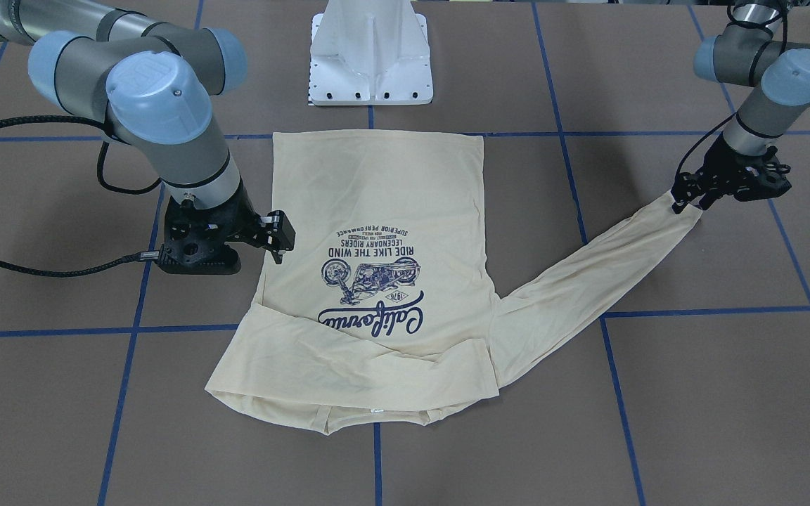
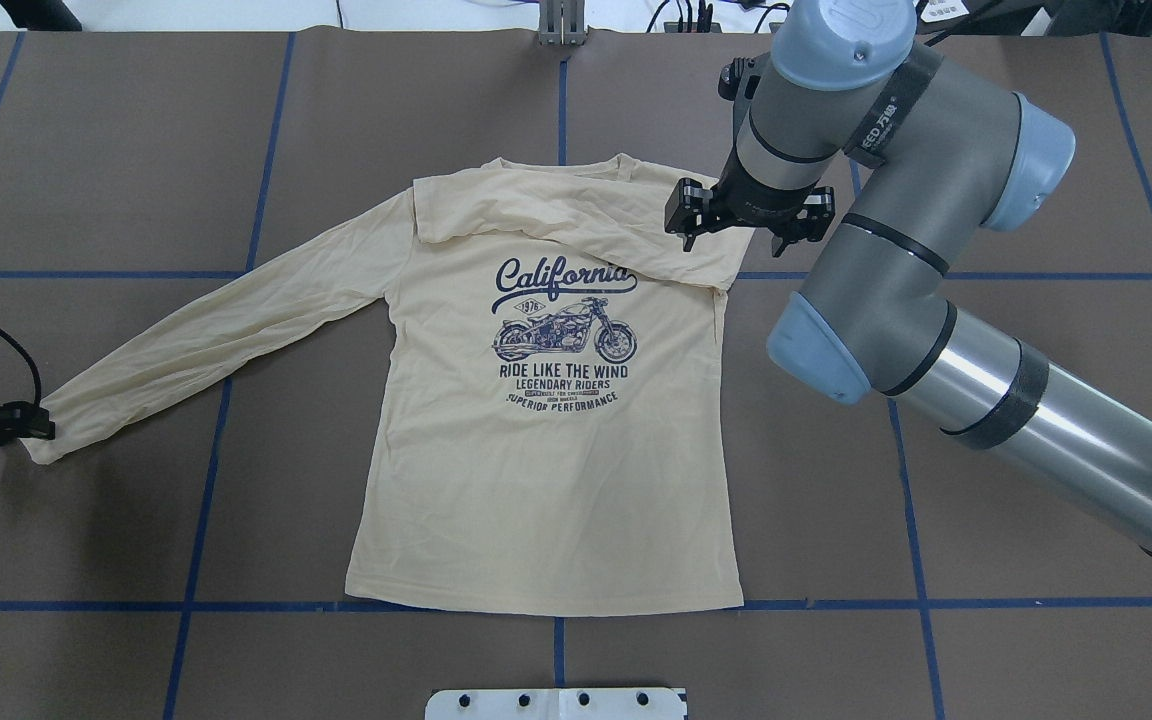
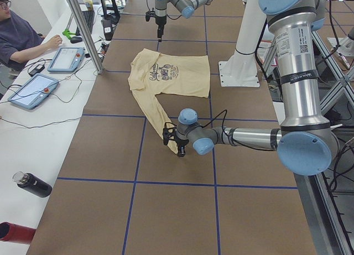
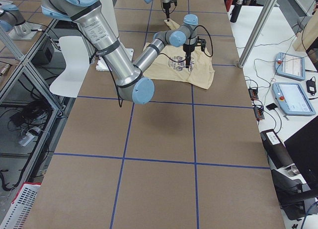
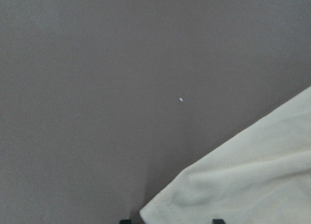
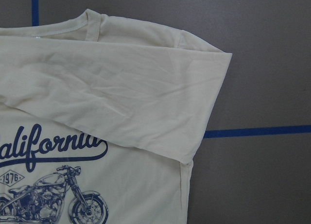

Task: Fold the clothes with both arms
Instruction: 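Lower the left gripper onto the other sleeve cuff and close on it, then lift the sleeve cuff with the left gripper while the right gripper withdraws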

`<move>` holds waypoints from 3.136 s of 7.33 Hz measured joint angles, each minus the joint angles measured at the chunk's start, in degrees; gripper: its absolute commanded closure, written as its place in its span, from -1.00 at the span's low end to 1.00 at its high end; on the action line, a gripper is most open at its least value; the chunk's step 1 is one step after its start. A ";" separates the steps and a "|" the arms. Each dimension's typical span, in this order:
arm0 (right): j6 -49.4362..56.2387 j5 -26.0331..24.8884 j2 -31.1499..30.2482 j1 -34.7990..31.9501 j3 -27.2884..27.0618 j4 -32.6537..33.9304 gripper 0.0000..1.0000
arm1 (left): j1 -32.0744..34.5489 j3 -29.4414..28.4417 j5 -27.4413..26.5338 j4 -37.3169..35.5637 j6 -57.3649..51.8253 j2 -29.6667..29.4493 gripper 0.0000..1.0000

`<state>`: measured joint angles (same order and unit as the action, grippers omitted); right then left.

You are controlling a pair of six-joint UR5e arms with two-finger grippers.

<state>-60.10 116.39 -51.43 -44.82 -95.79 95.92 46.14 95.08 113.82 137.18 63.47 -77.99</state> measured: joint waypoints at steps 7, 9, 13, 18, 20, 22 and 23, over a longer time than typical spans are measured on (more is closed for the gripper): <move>0.06 -0.20 -0.33 0.59 0.03 -0.02 -1.00 | -0.07 -0.48 -0.05 -0.06 -0.01 -0.25 0.56; 0.01 -0.22 -0.64 0.77 -0.07 -0.03 -1.00 | -0.09 0.03 -0.01 -0.11 -0.01 -0.21 1.00; 0.07 -0.21 -1.09 0.83 -0.05 -0.11 -1.00 | 0.30 3.43 0.15 -1.03 -0.01 0.45 1.00; 2.43 0.49 -6.86 -0.86 -4.45 0.23 -1.00 | 3.77 15.89 6.76 -14.06 -0.61 -2.30 1.00; 5.81 0.63 -12.55 -1.67 -8.65 0.30 -1.00 | 10.09 16.47 15.67 -21.08 -0.62 -11.08 1.00; 9.96 0.67 -18.19 -2.13 -11.96 0.21 -1.00 | 13.90 16.52 22.34 -33.01 -0.40 -24.40 1.00; 11.49 0.66 -20.40 -2.28 -12.80 0.12 -1.00 | 14.43 16.54 24.77 -37.10 0.48 -29.64 1.00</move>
<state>-48.61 117.05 -71.84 -47.10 -108.59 96.04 60.58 111.62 138.59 100.08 63.94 -107.63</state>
